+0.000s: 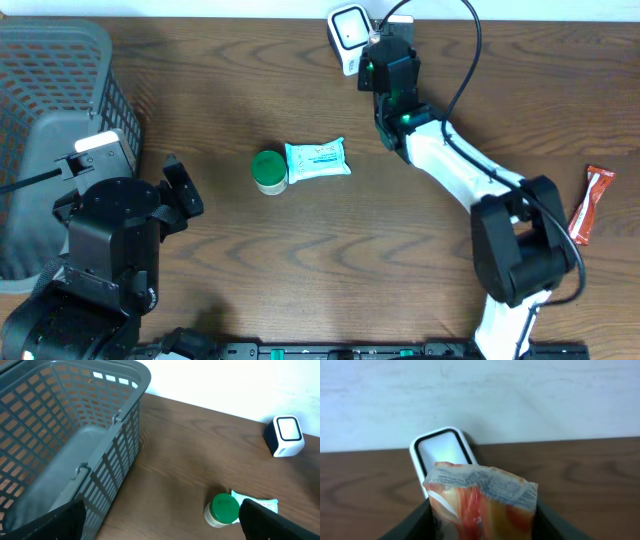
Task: Scan the item barcode
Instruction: 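Lift the orange pack up toward the white scanner, then hold the orange pack under the scanner with the right gripper, then carry the orange pack right and set it beside the bar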
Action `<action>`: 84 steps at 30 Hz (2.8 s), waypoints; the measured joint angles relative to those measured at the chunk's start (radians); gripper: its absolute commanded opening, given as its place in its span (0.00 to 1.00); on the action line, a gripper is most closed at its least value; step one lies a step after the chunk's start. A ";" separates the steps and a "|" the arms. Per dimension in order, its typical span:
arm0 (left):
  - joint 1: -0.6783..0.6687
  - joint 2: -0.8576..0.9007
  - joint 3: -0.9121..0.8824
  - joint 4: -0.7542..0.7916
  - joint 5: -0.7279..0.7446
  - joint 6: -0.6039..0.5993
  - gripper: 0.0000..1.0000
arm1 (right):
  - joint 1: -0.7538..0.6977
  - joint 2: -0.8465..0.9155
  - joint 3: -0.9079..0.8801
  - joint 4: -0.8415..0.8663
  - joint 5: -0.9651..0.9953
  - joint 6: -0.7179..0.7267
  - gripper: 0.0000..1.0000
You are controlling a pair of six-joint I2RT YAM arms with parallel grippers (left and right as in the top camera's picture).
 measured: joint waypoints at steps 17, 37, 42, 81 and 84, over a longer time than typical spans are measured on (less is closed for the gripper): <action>0.000 0.000 0.000 0.000 0.000 0.000 0.98 | -0.014 0.197 0.091 0.278 -0.074 -0.007 0.45; 0.000 0.000 0.000 0.000 0.000 0.000 0.98 | -0.014 0.521 0.490 0.212 -0.084 -0.007 0.44; 0.000 0.000 0.000 0.000 0.000 0.000 0.98 | -0.015 0.521 0.491 0.171 -0.084 -0.007 0.43; 0.000 0.000 0.000 0.000 0.000 0.000 0.98 | -0.106 0.030 0.530 -1.266 -0.129 0.251 0.31; 0.000 0.000 0.000 0.000 0.000 0.000 0.98 | -0.174 0.035 0.525 -1.370 -0.133 0.288 0.31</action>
